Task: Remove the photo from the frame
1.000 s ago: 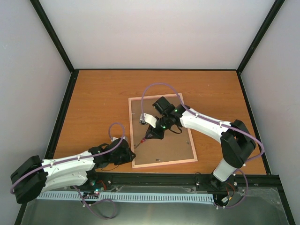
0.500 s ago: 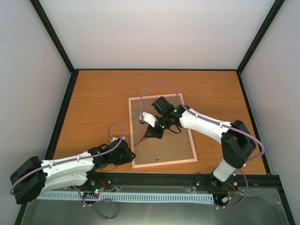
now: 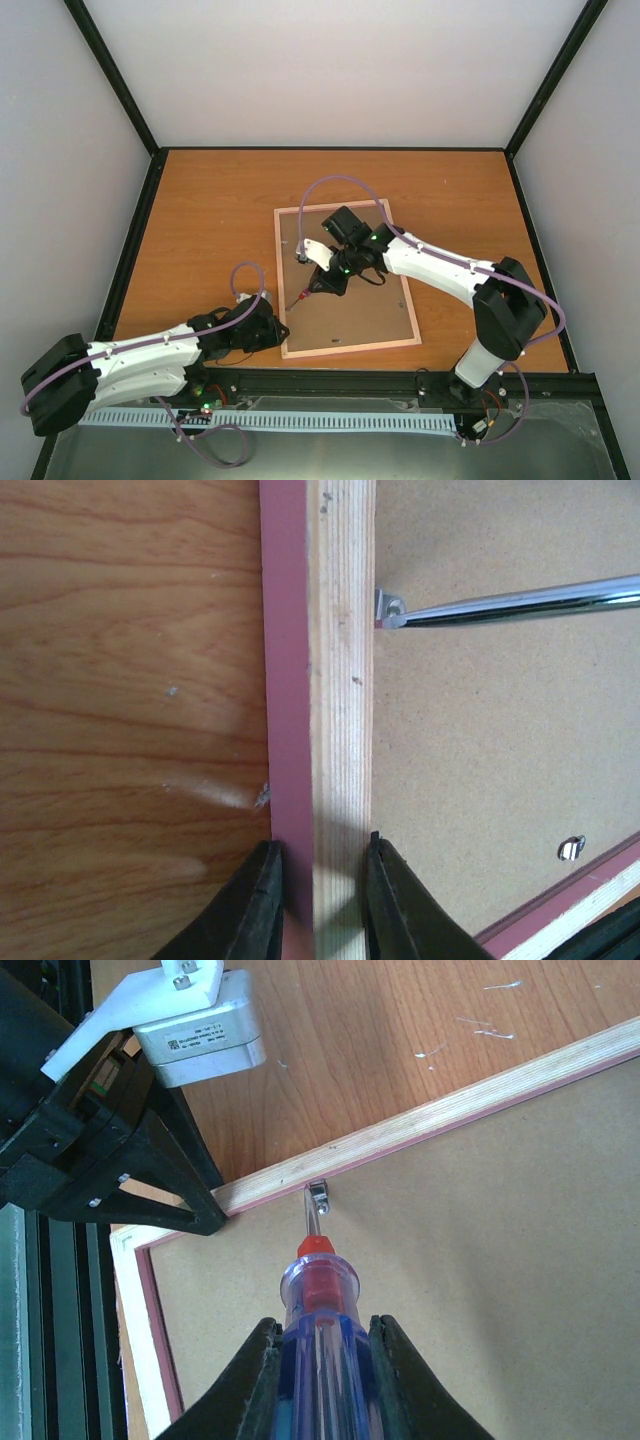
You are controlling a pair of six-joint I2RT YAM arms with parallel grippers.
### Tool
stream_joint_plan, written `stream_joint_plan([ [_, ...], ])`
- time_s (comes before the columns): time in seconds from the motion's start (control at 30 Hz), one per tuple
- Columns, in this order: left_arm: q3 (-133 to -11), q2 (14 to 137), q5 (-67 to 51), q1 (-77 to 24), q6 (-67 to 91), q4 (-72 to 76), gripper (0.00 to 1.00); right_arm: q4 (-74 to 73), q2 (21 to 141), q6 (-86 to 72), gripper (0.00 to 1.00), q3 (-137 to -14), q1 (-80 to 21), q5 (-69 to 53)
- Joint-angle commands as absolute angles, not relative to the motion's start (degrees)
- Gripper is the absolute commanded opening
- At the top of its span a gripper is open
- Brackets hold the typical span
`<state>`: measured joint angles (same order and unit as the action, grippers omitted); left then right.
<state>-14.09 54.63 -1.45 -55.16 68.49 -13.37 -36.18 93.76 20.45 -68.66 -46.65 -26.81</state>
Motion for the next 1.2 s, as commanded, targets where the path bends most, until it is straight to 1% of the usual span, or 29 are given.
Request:
stream_joint_plan([
  [0.0, -12.0, 55.5, -1.2, -55.8, 70.4, -14.0, 0.01, -32.3, 95.0, 21.4, 0.03, -68.4, -46.2, -11.3],
  [0.17, -12.0, 55.4, -1.1, -55.7, 70.5, -14.1, 0.01, -32.5, 94.8, 22.1, 0.03, -68.2, -46.7, -7.4],
  [0.33, -12.0, 55.4, -0.8, -55.7, 70.6, -14.5, 0.01, -31.4, 94.0, 21.4, 0.03, -68.8, -47.9, 9.7],
  [0.47, -12.0, 55.2, -0.7, -55.8, 70.9, -14.7, 0.01, -29.4, 88.8, 23.3, 0.03, -67.3, -47.8, 11.9],
  [0.53, -12.2, 55.2, -0.6, -55.8, 70.9, -14.9, 0.01, -28.9, 85.8, 23.7, 0.03, -66.6, -47.4, 9.2],
  [0.6, -12.5, 55.0, -0.5, -55.7, 70.8, -15.3, 0.01, -29.2, 84.1, 23.7, 0.03, -66.3, -46.3, 3.6],
  [0.73, -13.6, 55.3, -0.6, -55.7, 70.1, -15.1, 0.01, -30.9, 83.4, 23.6, 0.03, -66.6, -44.5, -5.0],
  [0.9, -15.2, 57.4, -0.4, -55.8, 68.7, -13.8, 0.01, -36.1, 85.7, 23.5, 0.03, -68.9, -44.7, -24.8],
  [1.0, -15.8, 58.9, -0.7, -55.7, 68.2, -13.0, 0.01, -38.3, 89.1, 22.8, 0.03, -70.9, -45.1, -27.5],
  [1.17, -15.7, 59.5, -1.0, -55.8, 68.2, -12.1, 0.01, -40.1, 92.5, 23.7, 0.03, -72.1, -45.7, -28.2],
])
